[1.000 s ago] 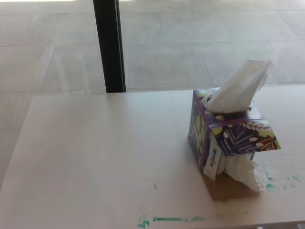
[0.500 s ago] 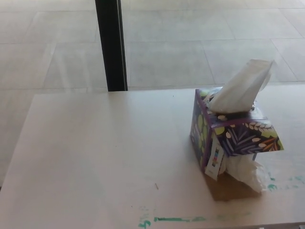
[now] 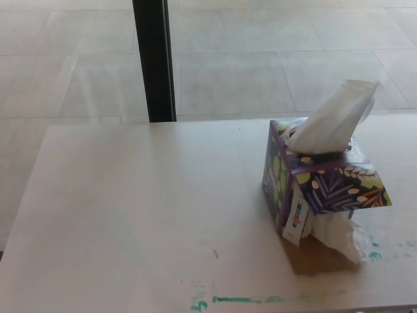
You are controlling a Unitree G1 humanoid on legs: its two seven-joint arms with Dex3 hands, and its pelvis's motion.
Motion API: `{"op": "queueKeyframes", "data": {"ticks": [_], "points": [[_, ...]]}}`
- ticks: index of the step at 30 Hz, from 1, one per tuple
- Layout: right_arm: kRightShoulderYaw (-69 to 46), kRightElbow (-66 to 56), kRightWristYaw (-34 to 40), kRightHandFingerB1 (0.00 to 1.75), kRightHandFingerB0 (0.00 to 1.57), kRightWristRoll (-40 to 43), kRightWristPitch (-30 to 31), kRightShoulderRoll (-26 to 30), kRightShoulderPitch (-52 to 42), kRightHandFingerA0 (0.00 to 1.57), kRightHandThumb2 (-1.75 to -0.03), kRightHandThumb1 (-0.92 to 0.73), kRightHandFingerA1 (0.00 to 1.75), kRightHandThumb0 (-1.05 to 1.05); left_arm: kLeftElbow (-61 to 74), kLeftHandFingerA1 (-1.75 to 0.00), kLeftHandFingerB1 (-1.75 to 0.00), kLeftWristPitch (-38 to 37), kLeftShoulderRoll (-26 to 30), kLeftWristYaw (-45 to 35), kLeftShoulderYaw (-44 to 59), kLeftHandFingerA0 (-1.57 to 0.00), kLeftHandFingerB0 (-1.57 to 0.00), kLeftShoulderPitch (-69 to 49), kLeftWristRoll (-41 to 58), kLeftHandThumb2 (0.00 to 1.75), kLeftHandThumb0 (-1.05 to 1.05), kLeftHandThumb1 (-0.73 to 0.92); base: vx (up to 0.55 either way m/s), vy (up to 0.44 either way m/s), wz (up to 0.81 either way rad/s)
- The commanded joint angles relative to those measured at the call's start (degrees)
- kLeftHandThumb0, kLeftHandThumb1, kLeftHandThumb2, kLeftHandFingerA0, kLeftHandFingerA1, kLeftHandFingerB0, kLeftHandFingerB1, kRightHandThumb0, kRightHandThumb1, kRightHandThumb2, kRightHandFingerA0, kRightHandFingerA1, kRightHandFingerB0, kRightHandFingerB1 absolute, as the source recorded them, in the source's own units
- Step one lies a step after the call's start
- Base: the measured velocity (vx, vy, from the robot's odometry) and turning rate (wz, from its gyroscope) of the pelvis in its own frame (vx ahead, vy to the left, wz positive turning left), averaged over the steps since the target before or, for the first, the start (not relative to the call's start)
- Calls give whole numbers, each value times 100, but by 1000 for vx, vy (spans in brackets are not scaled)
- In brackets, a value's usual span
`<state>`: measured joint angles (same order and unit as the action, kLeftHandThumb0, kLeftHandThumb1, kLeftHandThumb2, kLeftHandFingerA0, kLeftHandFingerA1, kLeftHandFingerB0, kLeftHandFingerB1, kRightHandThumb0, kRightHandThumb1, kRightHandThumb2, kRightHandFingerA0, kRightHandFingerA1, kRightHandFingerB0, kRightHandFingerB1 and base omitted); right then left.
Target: The robot uses its right hand to pull out a tissue from the tissue box kept in the middle of the desk and put it on the right side
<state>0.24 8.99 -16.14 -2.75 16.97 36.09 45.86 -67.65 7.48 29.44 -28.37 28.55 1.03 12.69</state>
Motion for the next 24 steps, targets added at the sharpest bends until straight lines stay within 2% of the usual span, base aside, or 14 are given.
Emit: {"op": "queueKeyframes", "data": {"ticks": [1,2,5,7,8,11,12,13,14,15,16,18,19,24], "points": [[785,791,-643,28,23,-686,42,226,799,17,-59,-64,39,-69,15,-60,-44,34,134,-21,-38,-52,-42,-28,80,59,-62,62,0,0,0],[980,1128,-766,41,14,-749,5,191,1068,7,-84,-50,47,-73,10,-59,-44,29,147,-49,-41,-52,-42,-43,83,58,-62,62,0,0,0],[1357,1596,-965,36,9,-962,-74,211,1502,2,-92,-50,33,-78,16,-59,-44,15,160,-69,-44,-53,-43,-67,92,58,-63,61,0,0,0],[1537,1830,-1044,27,14,-1082,-160,226,1725,0,-61,-64,31,-81,24,-58,-43,14,169,-14,-85,-54,-44,-70,51,58,-63,62,0,0,0],[1633,1939,-1105,33,4,-1158,-203,252,1840,0,-92,-50,22,-81,48,-58,-44,31,162,19,-77,-54,-45,-72,67,58,-62,62,0,0,0],[1762,2101,-1275,25,7,-1231,-158,288,2070,0,-92,-55,12,-91,96,-59,-45,29,154,21,-86,-55,-44,-91,73,59,-61,63,0,0,0],[1839,2160,-1368,28,6,-1288,-145,294,2176,0,-64,-64,0,-81,78,-65,-55,16,170,48,-106,-51,-39,-86,46,90,-67,50,0,0,0],[2010,2299,-1594,12,2,-1403,-247,341,2336,0,-94,-58,11,-98,53,-59,-44,28,181,67,-90,-54,-44,-91,60,58,-61,62,0,0,0],[2146,2349,-1793,11,10,-1491,-259,383,2429,0,-95,-59,9,-101,34,-66,-56,19,189,79,-87,-52,-39,-99,63,90,-65,48,0,0,0],[2302,2303,-1941,12,7,-1632,-301,466,2461,0,-98,-59,10,-101,43,-66,-55,23,194,62,-89,-52,-38,-104,66,90,-65,48,0,0,0],[2412,2262,-2031,17,0,-1718,-303,516,2472,0,-85,-49,0,-95,52,-60,-44,37,200,42,-88,-55,-45,-110,73,58,-63,62,0,0,0],[2570,2225,-2279,24,0,-1781,-199,563,2510,0,-62,-66,0,-98,72,-60,-44,36,205,26,-98,-55,-45,-126,66,58,-63,62,0,0,0],[2644,2167,-2439,12,0,-1794,-45,555,2508,0,-98,-55,3,-98,-4,-60,-43,20,218,2,-86,-56,-46,-120,72,58,-63,62,0,0,0],[2819,2087,-2893,12,0,-1768,41,526,2495,0,-93,-49,10,-88,12,-61,-44,-2,220,-29,-92,-54,-46,-150,68,58,-65,61,0,0,0]]}}
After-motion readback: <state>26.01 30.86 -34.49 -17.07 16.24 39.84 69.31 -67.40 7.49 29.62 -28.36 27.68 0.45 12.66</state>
